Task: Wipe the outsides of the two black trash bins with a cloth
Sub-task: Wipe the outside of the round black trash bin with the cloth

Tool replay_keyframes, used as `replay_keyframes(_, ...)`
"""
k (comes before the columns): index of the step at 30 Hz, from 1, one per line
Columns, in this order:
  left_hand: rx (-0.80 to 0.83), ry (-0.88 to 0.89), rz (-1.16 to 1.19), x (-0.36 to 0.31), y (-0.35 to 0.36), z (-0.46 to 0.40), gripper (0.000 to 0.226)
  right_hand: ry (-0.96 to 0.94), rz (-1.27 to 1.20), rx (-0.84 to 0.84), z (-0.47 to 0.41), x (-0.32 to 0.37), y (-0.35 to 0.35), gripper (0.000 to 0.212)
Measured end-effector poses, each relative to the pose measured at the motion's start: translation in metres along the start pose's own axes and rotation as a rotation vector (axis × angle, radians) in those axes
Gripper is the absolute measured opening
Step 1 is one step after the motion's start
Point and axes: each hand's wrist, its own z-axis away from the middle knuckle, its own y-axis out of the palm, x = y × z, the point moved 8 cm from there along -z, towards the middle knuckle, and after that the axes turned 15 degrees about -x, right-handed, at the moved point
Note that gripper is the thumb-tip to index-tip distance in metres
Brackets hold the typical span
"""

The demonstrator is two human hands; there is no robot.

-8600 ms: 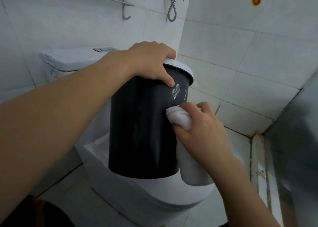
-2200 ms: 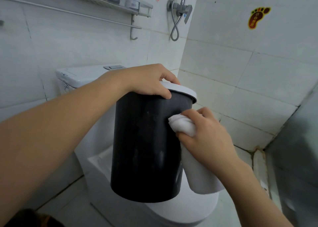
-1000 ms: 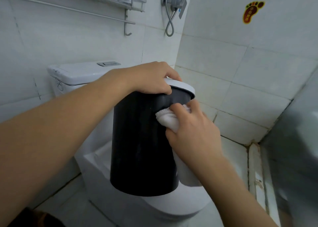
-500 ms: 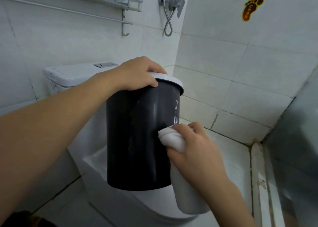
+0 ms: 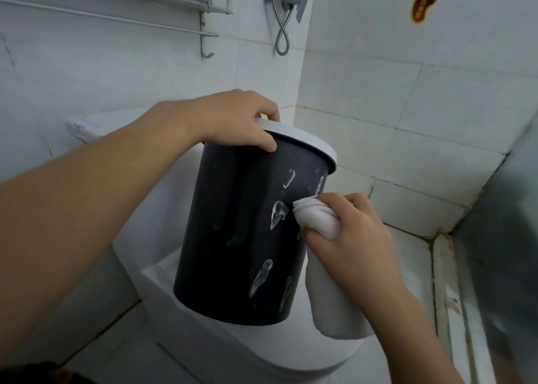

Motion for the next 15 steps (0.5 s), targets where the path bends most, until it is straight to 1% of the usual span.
replay_keyframes(3, 0.014, 0.064, -0.047, -0.008, 0.003, 0.003, 0.013, -0.012, 0.005, -0.008, -0.007, 0.005, -0.003, 0.033)
replay_keyframes(10, -0.051, 0.063, -0.045, -0.006, 0.008, 0.000, 0.021, -0.063, 0.046, 0.001, -0.008, 0.022, -0.006, 0.029)
replay_keyframes(15, -0.063, 0.067, -0.045, -0.009, 0.010, 0.000, 0.022, -0.039, 0.058, -0.011, -0.019, 0.019, -0.006, 0.028)
